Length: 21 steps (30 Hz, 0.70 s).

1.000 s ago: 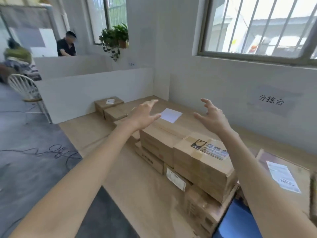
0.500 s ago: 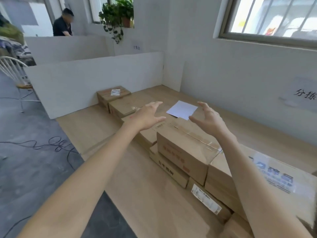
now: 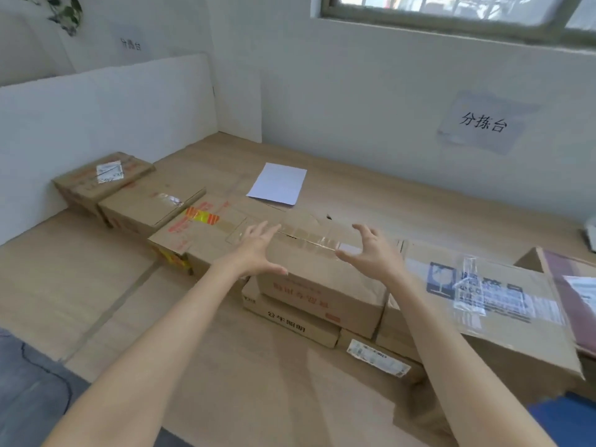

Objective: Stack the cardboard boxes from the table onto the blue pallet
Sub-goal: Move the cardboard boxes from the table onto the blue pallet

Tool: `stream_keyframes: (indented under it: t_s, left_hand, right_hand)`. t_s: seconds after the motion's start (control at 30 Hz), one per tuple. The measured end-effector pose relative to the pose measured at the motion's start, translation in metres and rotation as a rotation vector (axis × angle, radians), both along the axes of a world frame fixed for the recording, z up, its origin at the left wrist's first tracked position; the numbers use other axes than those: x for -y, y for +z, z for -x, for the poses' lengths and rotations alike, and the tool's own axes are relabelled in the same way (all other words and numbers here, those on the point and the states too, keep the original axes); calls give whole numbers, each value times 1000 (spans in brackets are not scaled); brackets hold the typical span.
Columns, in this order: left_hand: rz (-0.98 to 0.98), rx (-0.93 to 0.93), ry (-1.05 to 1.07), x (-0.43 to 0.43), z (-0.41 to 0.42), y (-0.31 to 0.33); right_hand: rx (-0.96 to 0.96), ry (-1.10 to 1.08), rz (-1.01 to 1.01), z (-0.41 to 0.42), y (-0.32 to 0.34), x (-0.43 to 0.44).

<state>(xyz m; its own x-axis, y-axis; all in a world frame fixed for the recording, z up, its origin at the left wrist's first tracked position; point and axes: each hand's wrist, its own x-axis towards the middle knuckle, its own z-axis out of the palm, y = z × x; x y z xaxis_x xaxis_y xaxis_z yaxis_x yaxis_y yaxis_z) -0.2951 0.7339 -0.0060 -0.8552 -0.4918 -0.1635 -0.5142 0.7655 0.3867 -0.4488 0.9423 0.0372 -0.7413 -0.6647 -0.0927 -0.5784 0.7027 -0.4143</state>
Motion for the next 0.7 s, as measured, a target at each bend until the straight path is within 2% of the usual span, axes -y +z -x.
stream_keyframes:
  t_s: [0.23, 0.43, 0.7]
  left_hand:
    - [-160, 63, -95, 17, 11, -46]
    - [-242, -80, -141, 30, 11, -64]
    - [-335, -137, -156, 43, 10, -70]
  right_hand:
    - [33, -170, -120, -12, -23, -19]
    - [25, -263, -163, -28, -27, -22]
    - [32, -262, -252, -37, -42, -24]
